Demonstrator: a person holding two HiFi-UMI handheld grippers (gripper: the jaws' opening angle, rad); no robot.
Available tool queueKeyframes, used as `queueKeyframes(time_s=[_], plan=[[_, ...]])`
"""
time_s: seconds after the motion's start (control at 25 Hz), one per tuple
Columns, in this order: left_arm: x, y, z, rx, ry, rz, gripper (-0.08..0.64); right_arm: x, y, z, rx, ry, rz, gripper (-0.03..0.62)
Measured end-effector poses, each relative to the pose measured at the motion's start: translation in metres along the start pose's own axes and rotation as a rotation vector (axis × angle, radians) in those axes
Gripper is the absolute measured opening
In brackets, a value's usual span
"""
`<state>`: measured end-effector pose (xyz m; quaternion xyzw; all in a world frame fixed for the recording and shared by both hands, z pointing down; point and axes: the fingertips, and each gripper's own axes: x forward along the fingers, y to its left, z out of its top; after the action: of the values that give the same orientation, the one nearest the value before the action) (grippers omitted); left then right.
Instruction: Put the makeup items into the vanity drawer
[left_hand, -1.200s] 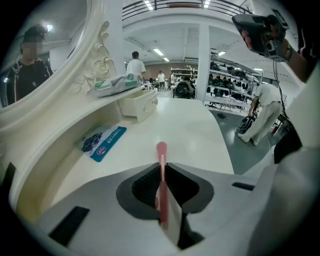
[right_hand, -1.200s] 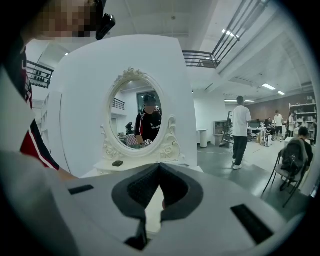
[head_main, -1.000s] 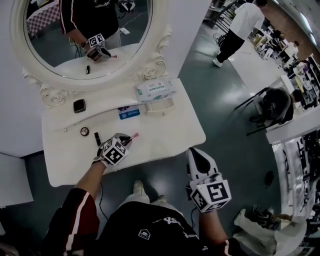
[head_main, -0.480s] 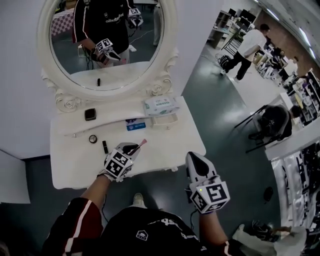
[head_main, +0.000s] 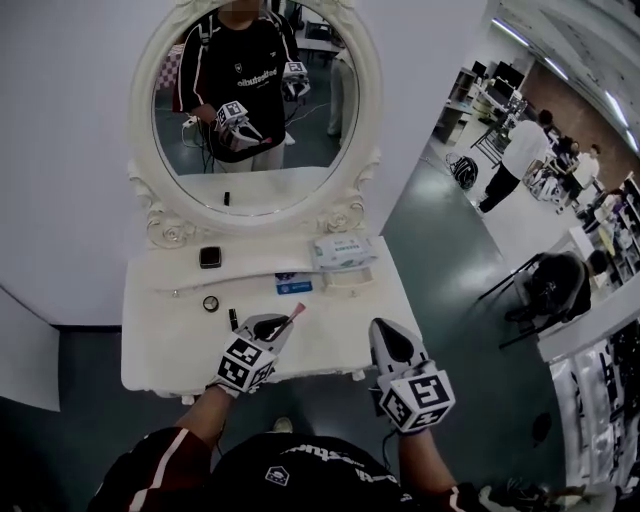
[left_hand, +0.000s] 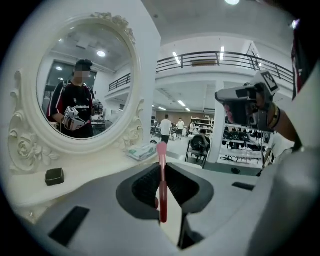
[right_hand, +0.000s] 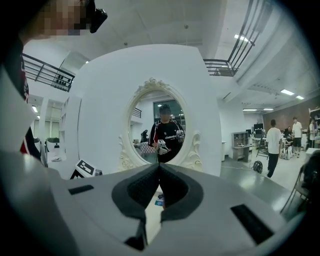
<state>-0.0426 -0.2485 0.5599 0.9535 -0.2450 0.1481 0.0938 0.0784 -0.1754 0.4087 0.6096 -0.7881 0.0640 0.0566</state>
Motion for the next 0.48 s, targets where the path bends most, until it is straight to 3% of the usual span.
queueKeyframes(time_s=[0.16, 0.48], plan=[[-0.022, 0.002, 0.023, -0.077, -0.077, 0.006, 0.046, 0.007, 0.013, 0.004, 0.008, 0.002, 0.03, 0.003], [-0.043, 0.002, 0.064, -0.037, -0.183, 0.027, 0.047, 0.012, 0.016, 0.006, 0.013, -0.005, 0.037, 0.003]])
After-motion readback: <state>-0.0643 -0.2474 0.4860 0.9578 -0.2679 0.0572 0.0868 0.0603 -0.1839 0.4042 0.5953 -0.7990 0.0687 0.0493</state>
